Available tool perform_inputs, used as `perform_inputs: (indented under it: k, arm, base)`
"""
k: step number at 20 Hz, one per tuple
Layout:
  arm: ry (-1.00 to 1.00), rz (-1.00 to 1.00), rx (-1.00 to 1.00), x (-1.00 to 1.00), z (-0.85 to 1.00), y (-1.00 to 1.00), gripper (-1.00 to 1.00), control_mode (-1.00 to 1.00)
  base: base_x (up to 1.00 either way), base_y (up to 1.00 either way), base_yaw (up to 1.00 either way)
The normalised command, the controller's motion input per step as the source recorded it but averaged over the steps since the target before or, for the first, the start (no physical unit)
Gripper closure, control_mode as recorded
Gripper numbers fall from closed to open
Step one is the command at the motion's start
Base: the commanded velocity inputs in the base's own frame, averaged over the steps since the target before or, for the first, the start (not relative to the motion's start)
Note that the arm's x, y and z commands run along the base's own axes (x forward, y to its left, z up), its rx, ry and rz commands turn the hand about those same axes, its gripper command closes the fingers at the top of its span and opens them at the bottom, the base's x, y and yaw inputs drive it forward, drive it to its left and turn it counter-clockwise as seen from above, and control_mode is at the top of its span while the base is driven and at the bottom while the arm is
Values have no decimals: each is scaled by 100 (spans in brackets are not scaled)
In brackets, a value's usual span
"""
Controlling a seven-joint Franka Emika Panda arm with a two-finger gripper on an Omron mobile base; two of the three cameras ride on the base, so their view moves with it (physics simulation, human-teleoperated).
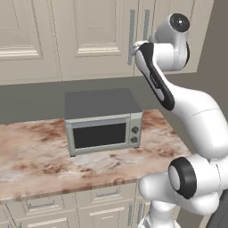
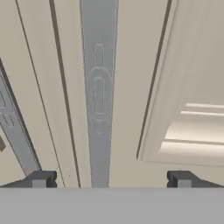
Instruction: Open the cabinet and move the ladle to the pot. Then close the cabinet.
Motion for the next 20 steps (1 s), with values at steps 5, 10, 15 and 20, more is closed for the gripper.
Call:
perform_inputs:
  k: [5, 10, 15, 20]
  arm:
    - [-6, 0, 0, 41, -13, 0, -100, -100]
    - [-2, 0, 0, 34, -1, 0, -100, -100]
    - [0, 0, 0, 37, -4, 0, -100, -100]
    - [-3, 0, 1, 40, -20, 0, 100, -100]
  base:
    - [0, 0, 0]
    - [0, 0, 0]
    - [0, 0, 0]
    - [0, 0, 0]
